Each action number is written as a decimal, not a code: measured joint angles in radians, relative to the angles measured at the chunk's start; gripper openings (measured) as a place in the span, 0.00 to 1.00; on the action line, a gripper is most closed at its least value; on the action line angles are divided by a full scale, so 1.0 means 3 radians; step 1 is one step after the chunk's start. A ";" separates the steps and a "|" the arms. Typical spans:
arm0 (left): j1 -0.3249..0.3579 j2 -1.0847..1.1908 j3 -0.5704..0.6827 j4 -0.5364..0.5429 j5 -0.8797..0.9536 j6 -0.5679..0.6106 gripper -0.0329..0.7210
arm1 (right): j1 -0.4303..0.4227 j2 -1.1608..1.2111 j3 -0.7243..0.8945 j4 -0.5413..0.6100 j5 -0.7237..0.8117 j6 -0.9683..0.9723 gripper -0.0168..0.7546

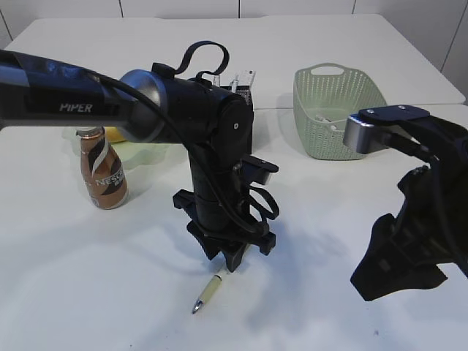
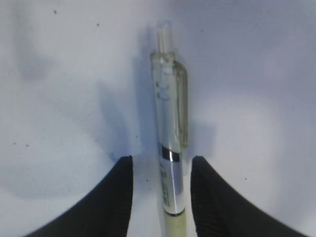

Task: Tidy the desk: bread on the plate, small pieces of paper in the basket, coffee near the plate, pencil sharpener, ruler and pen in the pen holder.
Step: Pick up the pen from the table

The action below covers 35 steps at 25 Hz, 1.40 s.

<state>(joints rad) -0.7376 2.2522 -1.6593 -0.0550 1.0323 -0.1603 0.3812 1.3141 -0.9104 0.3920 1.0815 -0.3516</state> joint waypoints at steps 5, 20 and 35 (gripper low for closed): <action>0.0000 0.0000 0.0000 0.0000 0.0000 0.0000 0.41 | 0.0000 0.0000 0.0000 0.0000 0.0000 0.0000 0.48; 0.0000 0.0066 0.0000 -0.0124 0.0033 0.0128 0.39 | 0.0000 0.0000 0.0000 0.0000 -0.0018 0.0000 0.48; 0.0000 0.0145 -0.0077 -0.0116 0.0079 0.0232 0.37 | 0.0000 0.0000 0.0000 0.0000 -0.0043 0.0000 0.48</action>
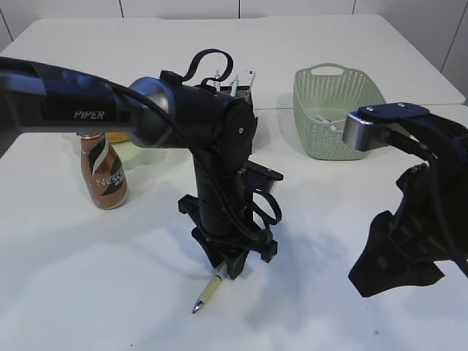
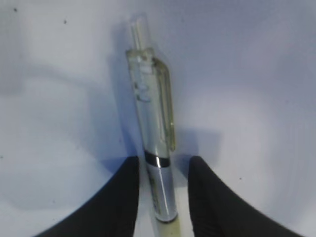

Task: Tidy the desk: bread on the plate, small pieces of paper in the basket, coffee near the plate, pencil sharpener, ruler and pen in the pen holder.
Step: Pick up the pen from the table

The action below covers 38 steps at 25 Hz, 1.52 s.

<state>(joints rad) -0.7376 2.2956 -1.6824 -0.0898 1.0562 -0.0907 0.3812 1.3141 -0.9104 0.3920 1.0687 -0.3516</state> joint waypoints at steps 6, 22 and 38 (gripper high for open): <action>0.0000 0.0013 -0.0013 0.0051 -0.0068 0.0002 0.22 | 0.0000 0.0000 0.0000 0.0000 0.0000 0.0000 0.48; 0.0013 -0.0014 0.0001 -0.0007 -0.0119 0.0010 0.14 | 0.0000 0.0000 0.0000 0.0008 0.0000 0.0000 0.48; 0.0013 -0.0111 0.0047 -0.0040 -0.0079 0.0015 0.13 | 0.0000 0.0000 0.0000 0.0008 0.0000 0.0000 0.48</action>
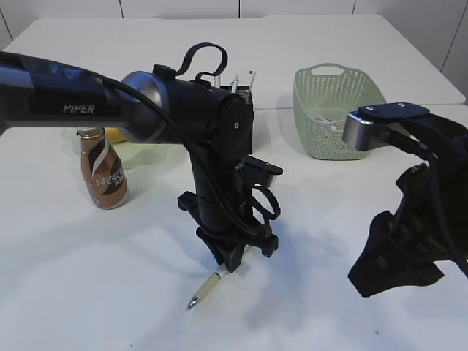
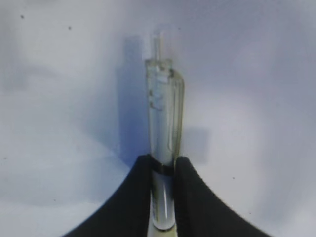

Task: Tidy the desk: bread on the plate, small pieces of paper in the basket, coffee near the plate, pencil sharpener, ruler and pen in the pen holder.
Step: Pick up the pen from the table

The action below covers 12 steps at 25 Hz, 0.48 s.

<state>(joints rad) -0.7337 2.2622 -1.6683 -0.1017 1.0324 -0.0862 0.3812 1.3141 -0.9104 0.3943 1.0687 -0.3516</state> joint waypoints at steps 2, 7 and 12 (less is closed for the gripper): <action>0.0000 -0.0038 0.0000 0.0000 0.0000 0.0000 0.13 | 0.0000 0.0000 0.0000 0.0000 0.0000 0.0000 0.48; 0.0000 -0.0120 0.0000 0.0000 0.0000 0.0000 0.13 | 0.0000 0.0000 0.0000 0.0000 0.0000 0.0000 0.48; 0.0000 -0.0215 0.0000 0.0000 -0.0026 -0.0006 0.13 | 0.0000 0.0000 -0.0006 0.0002 0.0000 0.0000 0.48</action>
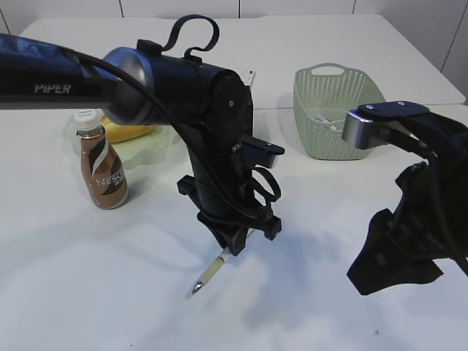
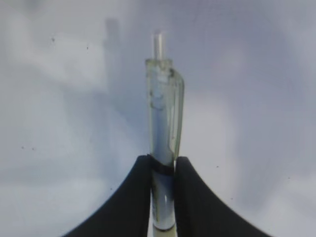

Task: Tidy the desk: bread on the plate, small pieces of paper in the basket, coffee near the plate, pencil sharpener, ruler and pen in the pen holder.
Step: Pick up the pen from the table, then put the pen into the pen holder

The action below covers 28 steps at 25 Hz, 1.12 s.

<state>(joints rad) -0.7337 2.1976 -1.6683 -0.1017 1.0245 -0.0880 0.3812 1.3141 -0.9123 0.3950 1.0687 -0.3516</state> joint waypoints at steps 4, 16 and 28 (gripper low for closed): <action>0.0000 -0.0098 0.0000 0.0036 -0.0147 0.0000 0.13 | 0.0000 -0.0001 -0.0064 0.0006 -0.0002 0.0000 0.48; 0.0000 -0.0447 0.0008 0.0393 -0.0825 -0.0006 0.13 | 0.0000 -0.0001 -0.0066 0.0008 -0.0002 0.0000 0.48; 0.0000 -0.0607 0.0015 0.1030 -0.1820 -0.0105 0.13 | 0.0000 -0.0007 -0.0066 0.0008 -0.0002 0.0000 0.48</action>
<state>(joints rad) -0.7337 2.0156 -1.6638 0.2074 0.4785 -0.1193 0.3812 1.3120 -0.9320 0.3973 1.0681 -0.3516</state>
